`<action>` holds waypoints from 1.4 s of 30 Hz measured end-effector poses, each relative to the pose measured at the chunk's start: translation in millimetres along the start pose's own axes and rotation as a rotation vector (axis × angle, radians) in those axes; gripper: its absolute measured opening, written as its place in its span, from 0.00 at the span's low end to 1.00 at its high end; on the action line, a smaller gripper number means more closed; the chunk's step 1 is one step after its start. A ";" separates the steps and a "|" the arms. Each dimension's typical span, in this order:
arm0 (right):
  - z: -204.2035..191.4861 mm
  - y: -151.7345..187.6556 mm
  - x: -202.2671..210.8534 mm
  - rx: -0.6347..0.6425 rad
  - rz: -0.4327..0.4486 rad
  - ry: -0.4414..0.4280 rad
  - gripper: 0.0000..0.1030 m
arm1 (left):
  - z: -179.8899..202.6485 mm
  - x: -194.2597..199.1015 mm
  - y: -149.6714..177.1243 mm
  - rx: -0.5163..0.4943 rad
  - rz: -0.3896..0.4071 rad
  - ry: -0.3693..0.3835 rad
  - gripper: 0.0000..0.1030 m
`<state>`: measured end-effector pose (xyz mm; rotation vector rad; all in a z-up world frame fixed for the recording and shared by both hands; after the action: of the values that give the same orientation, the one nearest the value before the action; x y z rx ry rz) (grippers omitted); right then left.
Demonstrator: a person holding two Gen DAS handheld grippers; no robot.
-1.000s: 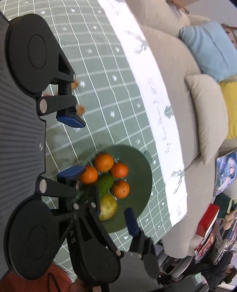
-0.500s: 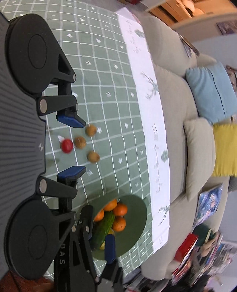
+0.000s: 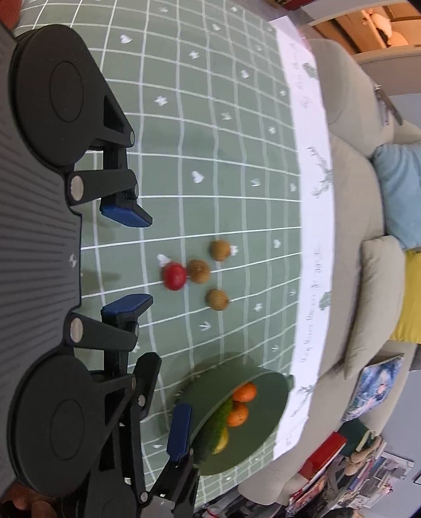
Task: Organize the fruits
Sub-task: 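Withdraw both tools from the colander toward the tomato and brown fruits, then grasp the red tomato with the left tool while the right tool grasps a brown fruit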
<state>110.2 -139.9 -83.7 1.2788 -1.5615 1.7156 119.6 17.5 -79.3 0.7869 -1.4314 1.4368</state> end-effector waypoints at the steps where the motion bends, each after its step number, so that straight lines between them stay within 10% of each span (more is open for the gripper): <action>1: -0.3 0.6 -3.4 0.002 -0.007 -0.003 0.58 | -0.6 -2.5 1.6 0.001 -0.005 -0.001 0.54; 19: 9.5 -15.6 -57.9 0.019 -0.079 0.000 0.21 | -7.7 -51.2 -22.4 0.101 -0.081 0.106 0.42; 42: 18.2 -23.8 -91.9 0.023 -0.119 -0.017 0.21 | -7.7 -96.0 -48.2 0.171 -0.147 0.130 0.30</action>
<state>176.6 -130.6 -153.4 1.3729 -1.4485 1.6571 199.9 3.4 -149.6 0.8696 -1.1405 1.4816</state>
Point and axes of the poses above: each gripper's, at about its wrist camera, not at the fingertips, and x roughly against the way its jaws point, z to its right, y to its underside, the point moved 1 cm from there along -x, roughly the way its jaws point, and after that the axes turned 10 degrees about -z, right-handed, at the moved point
